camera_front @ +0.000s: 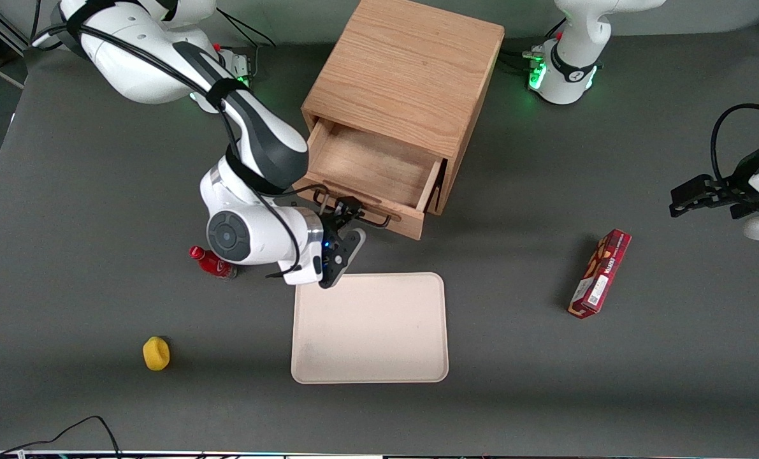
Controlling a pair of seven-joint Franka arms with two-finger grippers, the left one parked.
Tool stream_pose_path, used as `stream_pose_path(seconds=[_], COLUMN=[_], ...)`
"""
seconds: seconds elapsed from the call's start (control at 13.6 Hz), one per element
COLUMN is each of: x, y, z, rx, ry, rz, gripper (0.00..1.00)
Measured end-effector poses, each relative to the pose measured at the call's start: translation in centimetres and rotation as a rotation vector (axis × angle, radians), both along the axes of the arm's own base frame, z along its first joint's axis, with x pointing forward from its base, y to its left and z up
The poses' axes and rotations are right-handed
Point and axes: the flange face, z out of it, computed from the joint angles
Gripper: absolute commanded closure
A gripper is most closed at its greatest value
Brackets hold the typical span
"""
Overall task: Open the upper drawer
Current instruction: 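Pull the handle outward with the right gripper, sliding the drawer open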
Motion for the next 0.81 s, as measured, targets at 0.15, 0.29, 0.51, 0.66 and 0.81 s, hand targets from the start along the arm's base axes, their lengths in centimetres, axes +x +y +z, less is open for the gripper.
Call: stream_pose_path(seconds=[0.15,0.29,0.51,0.66,0.81], x=[1.6,2.8,4.3,5.4,6.5], y=[-1.1,-1.9,-3.2,-4.5,-5.9], z=[0.1,-0.3,-0.5,0.1,1.1], rx=[0.000,0.001,0.003,0.003,-0.004], ry=[-0.010,-0.016,-0.040,-0.070,-0.092], rz=[-0.024,-0.045,-0.057,-0.056,-0.065], gripper=[0.00,0.00,0.00,0.00,0.00])
